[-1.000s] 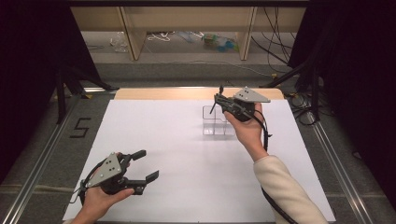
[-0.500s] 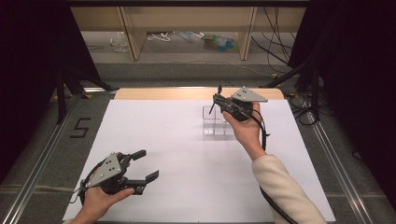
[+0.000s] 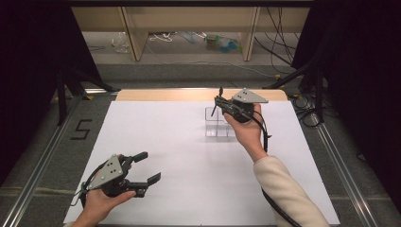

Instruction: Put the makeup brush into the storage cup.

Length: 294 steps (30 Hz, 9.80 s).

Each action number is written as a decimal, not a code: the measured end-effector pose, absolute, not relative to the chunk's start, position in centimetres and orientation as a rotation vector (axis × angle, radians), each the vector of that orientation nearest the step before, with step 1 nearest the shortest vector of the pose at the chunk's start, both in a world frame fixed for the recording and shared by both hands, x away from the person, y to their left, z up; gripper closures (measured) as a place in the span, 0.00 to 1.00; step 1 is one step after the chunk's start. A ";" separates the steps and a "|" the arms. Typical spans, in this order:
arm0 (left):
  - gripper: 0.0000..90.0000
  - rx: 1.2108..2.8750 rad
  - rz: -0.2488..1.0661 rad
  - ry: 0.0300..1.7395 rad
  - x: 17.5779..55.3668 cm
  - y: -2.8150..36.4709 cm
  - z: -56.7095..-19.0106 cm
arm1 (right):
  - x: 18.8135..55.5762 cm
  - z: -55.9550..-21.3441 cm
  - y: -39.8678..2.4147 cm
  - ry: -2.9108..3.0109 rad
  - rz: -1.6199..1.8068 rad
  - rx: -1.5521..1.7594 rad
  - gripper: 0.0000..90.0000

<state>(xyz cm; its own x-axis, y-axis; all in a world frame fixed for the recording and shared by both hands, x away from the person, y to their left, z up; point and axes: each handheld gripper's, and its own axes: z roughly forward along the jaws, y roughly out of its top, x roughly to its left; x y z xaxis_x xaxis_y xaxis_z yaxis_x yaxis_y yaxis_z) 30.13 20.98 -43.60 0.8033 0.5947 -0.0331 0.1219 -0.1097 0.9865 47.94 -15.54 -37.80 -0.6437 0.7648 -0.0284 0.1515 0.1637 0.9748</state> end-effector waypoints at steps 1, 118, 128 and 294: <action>0.20 1.656 0.439 0.572 30.1 21.0 -43.6 | 48.0 -37.9 -15.5 1.925 1.521 0.870 0.95; 0.20 1.649 0.435 0.576 30.1 21.0 -43.6 | 49.7 -41.2 -13.9 2.035 1.387 0.895 0.95; 0.20 1.649 0.435 0.576 30.1 21.1 -43.6 | 49.7 -41.5 -13.9 2.039 1.378 0.906 0.95; 0.20 1.634 0.456 0.609 30.6 21.6 -43.7 | 32.3 -42.7 -24.6 2.219 1.559 0.771 0.24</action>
